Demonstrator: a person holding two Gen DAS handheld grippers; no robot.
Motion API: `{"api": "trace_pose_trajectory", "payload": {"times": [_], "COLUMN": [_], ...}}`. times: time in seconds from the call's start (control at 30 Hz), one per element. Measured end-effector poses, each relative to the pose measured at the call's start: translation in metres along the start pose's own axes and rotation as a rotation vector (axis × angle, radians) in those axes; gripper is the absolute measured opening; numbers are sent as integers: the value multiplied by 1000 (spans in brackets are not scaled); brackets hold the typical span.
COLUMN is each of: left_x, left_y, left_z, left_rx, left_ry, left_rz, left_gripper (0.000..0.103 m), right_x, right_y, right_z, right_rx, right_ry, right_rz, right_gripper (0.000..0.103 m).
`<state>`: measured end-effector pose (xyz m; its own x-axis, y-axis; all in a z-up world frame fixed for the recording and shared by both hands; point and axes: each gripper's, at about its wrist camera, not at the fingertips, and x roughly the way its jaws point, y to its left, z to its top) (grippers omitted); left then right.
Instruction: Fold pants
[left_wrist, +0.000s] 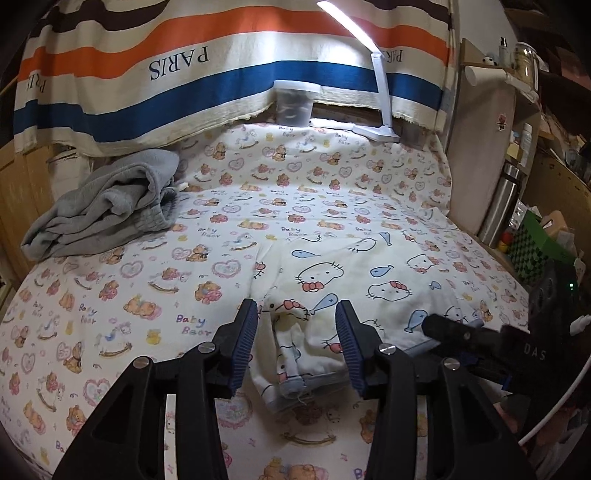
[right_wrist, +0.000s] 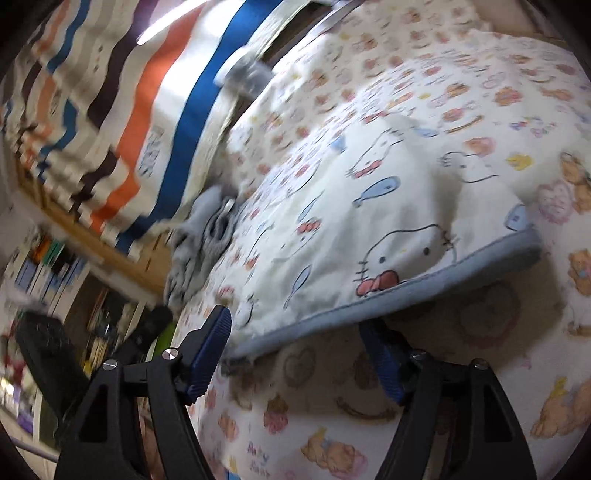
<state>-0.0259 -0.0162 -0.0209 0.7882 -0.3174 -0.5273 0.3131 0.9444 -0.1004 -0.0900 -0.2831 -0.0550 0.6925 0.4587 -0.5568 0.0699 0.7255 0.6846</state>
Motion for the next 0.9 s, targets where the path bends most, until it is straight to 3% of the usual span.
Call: {"api": "trace_pose_trajectory", "payload": {"times": [0.13,0.33,0.47,0.5,0.6,0.67,0.77,0.83,0.87,0.9], "left_x": [1,-4,-6,-6,-7,-7,-8,-7,-7,-7], "left_y": [1,6,10,10,11,11,9,9,9,9], "left_z": [0,2,1,1,-1,-1,-2,-1,-1,-1], "left_rx": [-4,-20,-23,-22,-26,-25,-14,-14,-17,-22], "left_ry": [-3,-14,-12,-12,-14,-14,-15,-15,-16,-18], "left_rz": [-10,-8,1,4,9,3,3,8,8,7], "left_gripper": [44,47,48,49,49,49,49,50,50,50], "right_x": [1,4,13,13,12,16,15,11,8,6], "right_y": [1,0,-2,-1,-1,-6,-14,-14,-14,-14], "right_z": [0,-2,2,2,-3,-5,-5,-4,-5,-5], "right_rx": [99,244,297,298,316,355,403,430,451,466], "right_ry": [-78,-149,-79,-72,-106,-90,-62,-49,-35,-30], "right_rz": [-52,-36,64,81,52,5,15,-9,-16,-7], "right_gripper": [73,70,21,20,20,20,20,34,56,62]}}
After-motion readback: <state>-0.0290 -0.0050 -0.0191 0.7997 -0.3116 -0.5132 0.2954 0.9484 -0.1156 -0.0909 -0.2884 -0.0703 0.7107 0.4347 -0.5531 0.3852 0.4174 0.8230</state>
